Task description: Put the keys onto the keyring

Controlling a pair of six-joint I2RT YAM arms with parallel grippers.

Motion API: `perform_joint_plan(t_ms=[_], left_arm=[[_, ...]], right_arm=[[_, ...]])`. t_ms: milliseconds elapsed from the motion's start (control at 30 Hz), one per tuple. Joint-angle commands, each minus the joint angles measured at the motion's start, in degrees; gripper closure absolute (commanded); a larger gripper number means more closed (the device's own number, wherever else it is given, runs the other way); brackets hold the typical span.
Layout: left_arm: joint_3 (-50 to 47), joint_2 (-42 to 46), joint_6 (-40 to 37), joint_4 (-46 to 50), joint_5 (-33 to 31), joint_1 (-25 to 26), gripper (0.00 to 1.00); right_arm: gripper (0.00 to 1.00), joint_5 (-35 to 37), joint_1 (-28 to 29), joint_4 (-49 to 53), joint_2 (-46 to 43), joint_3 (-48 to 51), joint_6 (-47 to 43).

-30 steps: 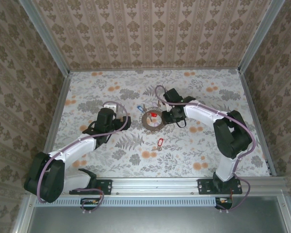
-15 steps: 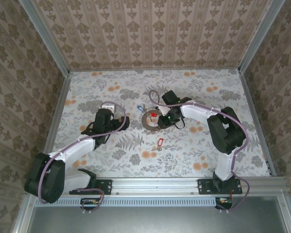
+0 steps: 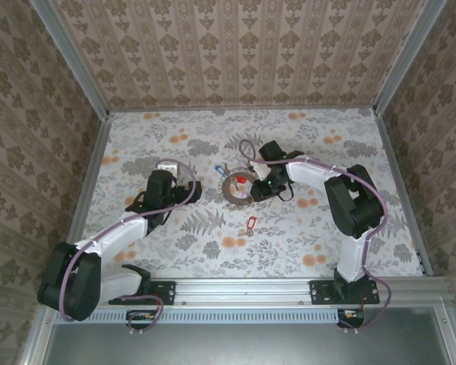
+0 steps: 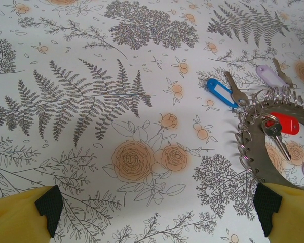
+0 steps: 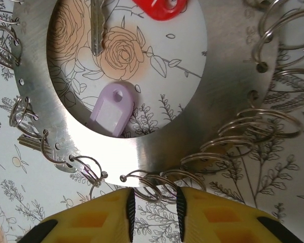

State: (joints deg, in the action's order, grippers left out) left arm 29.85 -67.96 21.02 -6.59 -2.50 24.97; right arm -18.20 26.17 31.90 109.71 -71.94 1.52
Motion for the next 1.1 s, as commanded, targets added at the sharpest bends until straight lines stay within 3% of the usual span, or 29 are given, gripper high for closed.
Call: perform_joint_plan(t_ms=[0,333,600,700,833,900,1067], left_arm=[[-0.97,1.09,1.09,-1.02,0.75,-0.62,0.00],[-1.48,1.78,1.23,-1.18,0.75,-0.73,0.00],[-1.54,1.87,1.36,-1.27,0.79,-0.89,0.00],[-1.46,1.96,1.27,-1.02,0.99,-0.98,0.00],[-1.52,1.96,1.34,-1.09,1.26,-1.15,0.00],[-1.50,2.02,1.47,-1.16,1.22,-1.24,0.00],[-2.32,2.79,1.94,-1.54,1.31,-1.59,0.00]], right_arm=[[0.69,-2.89,0.11,0.99,1.67,-0.80,0.44],[0.69,-7.92,0.28,-0.83,0.98,0.31,0.04],[0.62,3.82,0.52,-8.23,-8.90,8.18,0.53],[0.62,5.03,2.45,-11.74,-11.53,11.32,-2.95],[0.63,-0.95,5.64,-20.62,-14.72,16.51,-10.48],[0.64,0.96,7.90,-26.72,-15.47,20.08,-14.37],[0.63,4.79,8.72,-27.22,-11.37,18.84,-13.84]])
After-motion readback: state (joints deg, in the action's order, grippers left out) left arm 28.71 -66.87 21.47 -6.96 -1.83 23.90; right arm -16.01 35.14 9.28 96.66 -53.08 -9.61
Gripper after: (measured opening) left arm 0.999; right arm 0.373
